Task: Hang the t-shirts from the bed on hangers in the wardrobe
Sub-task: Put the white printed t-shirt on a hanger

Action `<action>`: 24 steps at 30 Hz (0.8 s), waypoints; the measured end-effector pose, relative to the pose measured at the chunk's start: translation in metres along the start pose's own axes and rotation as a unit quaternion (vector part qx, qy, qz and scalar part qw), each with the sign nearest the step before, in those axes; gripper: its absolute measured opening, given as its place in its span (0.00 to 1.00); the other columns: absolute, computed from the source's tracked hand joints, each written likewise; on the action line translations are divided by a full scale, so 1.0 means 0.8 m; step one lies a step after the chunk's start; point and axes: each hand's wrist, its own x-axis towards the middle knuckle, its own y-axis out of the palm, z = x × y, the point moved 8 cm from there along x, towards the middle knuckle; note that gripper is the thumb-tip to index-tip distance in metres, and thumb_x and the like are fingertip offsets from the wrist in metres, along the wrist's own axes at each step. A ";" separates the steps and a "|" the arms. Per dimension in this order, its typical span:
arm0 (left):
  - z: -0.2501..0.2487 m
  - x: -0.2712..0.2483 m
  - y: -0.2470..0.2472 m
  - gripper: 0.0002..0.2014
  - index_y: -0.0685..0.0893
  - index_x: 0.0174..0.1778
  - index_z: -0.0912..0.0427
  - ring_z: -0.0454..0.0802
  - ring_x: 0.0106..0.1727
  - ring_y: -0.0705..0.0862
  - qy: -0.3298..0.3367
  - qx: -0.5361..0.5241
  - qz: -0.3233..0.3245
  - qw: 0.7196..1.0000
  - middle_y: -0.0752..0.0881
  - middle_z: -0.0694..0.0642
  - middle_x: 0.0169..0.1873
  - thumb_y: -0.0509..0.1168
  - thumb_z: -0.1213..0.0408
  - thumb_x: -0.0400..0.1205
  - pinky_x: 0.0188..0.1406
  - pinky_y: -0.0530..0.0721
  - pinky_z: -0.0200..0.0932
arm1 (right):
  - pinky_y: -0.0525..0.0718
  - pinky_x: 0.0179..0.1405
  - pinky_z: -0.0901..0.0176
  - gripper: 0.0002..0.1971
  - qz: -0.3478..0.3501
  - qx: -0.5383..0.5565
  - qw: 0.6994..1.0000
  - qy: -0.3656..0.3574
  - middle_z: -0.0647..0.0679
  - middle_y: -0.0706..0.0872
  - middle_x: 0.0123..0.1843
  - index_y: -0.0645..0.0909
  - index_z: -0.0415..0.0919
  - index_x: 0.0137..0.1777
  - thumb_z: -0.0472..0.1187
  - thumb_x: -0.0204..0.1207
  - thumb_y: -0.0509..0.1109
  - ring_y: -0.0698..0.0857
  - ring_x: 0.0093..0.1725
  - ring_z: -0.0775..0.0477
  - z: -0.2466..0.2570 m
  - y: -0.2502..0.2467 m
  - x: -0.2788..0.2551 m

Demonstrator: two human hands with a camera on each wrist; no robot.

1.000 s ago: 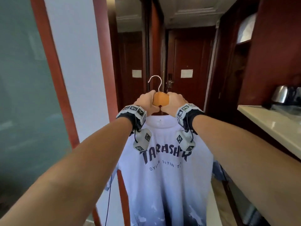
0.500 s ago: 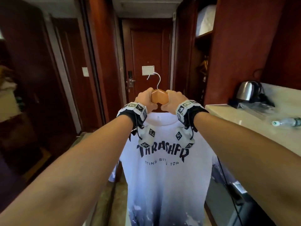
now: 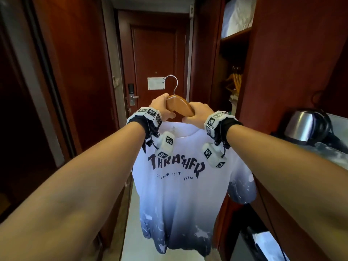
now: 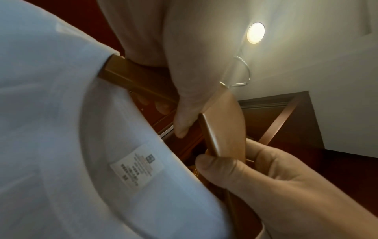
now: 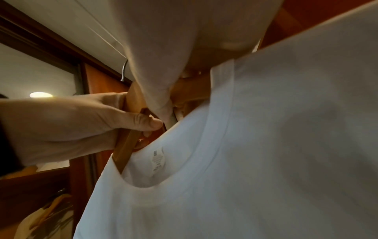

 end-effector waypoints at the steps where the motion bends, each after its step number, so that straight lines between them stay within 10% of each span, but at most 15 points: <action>1: 0.010 0.028 0.012 0.23 0.78 0.52 0.58 0.55 0.49 0.84 0.002 -0.007 0.000 1.000 0.85 0.54 0.45 0.81 0.65 0.67 0.51 0.83 0.50 | 0.88 0.49 0.48 0.15 -0.009 -0.002 1.000 0.004 0.47 0.86 0.46 0.79 0.48 0.55 0.50 0.72 0.76 0.87 0.45 0.45 -0.013 0.004 0.025; 12: 0.073 0.357 0.172 0.23 0.73 0.52 0.53 0.52 0.46 0.80 0.052 -0.049 0.056 0.996 0.80 0.51 0.44 0.79 0.56 0.71 0.42 0.75 0.45 | 0.86 0.47 0.47 0.20 -0.100 -0.093 0.984 0.113 0.48 0.84 0.48 0.71 0.53 0.65 0.49 0.75 0.73 0.86 0.43 0.42 -0.170 0.004 0.272; 24: 0.014 0.602 0.355 0.22 0.80 0.60 0.52 0.52 0.52 0.85 0.132 -0.151 0.207 0.958 0.88 0.53 0.50 0.75 0.53 0.71 0.58 0.85 0.49 | 0.85 0.51 0.43 0.22 -0.168 -0.196 0.911 0.322 0.38 0.84 0.58 0.70 0.44 0.68 0.45 0.77 0.71 0.85 0.54 0.32 -0.391 -0.050 0.428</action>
